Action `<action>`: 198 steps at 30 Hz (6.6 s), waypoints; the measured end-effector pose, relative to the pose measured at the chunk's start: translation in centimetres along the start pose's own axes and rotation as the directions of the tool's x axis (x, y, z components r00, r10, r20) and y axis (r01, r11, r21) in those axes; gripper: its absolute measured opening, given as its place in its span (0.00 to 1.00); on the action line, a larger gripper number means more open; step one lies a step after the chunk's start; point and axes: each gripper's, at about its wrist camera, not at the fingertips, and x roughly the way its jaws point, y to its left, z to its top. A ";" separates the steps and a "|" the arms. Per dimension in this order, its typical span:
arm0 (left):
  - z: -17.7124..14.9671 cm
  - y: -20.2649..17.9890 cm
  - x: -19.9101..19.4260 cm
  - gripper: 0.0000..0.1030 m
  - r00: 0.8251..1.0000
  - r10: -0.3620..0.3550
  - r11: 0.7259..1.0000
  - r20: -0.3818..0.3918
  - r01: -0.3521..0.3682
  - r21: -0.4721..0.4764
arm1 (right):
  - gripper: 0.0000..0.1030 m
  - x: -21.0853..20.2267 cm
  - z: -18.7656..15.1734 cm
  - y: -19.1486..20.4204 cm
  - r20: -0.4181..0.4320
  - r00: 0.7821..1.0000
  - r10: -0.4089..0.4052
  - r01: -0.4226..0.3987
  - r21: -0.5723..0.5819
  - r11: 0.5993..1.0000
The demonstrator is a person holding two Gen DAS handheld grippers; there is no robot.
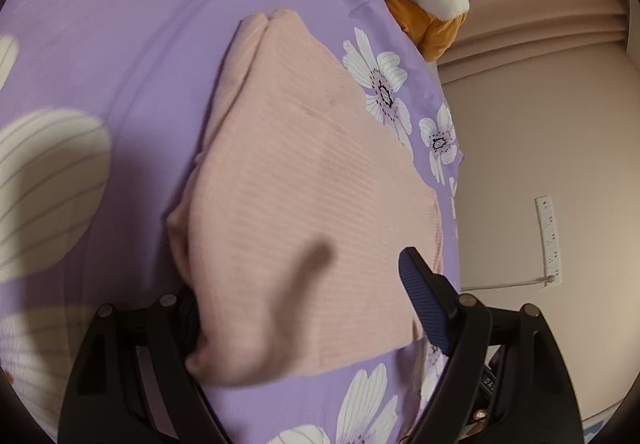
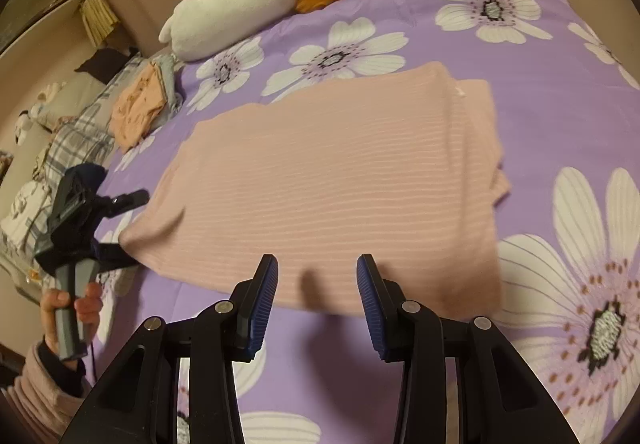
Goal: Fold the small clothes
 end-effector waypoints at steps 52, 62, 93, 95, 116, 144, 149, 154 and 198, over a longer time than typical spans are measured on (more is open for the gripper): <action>0.6 -2.9 3.1 0.15 0.919 0.386 0.875 0.075 -0.391 0.286 | 0.14 7.7 2.4 9.7 -0.141 0.989 -0.048 0.014 -0.235 0.972; 0.2 -3.7 2.7 0.13 0.912 0.396 0.864 0.103 -0.408 0.294 | 0.14 8.6 0.0 10.2 -0.173 0.982 -0.071 0.023 -0.267 0.963; -4.9 -19.5 11.8 0.13 0.934 0.351 0.712 0.066 -0.312 0.629 | 0.33 2.0 3.2 -6.7 0.125 0.957 0.261 -0.290 0.429 0.855; -5.5 -19.5 13.9 0.16 0.928 0.372 0.705 0.018 -0.295 0.644 | 0.39 2.1 2.9 -8.0 0.147 0.942 0.302 -0.335 0.477 0.813; -7.6 -14.1 9.8 0.63 0.931 0.364 0.756 -0.040 -0.270 0.597 | 0.64 4.4 4.1 -10.8 0.127 0.898 0.422 -0.383 0.699 0.604; -8.1 -10.9 5.3 0.63 0.951 0.300 0.823 -0.077 -0.217 0.525 | 0.14 0.8 8.6 -6.2 0.036 0.980 0.193 -0.194 0.329 0.924; -7.5 -10.9 5.8 0.63 0.952 0.295 0.832 -0.080 -0.215 0.512 | 0.14 0.2 7.1 -8.9 0.047 0.992 0.117 -0.126 0.355 0.926; -7.6 -11.8 7.1 0.63 0.943 0.321 0.817 -0.082 -0.232 0.527 | 0.14 2.5 5.0 -10.8 0.011 0.994 0.108 -0.102 0.428 0.898; -1.8 -16.0 14.9 0.26 0.939 0.344 0.755 0.011 -0.284 0.592 | 0.11 -1.8 -0.2 -8.8 0.023 0.995 0.095 -0.097 0.116 0.989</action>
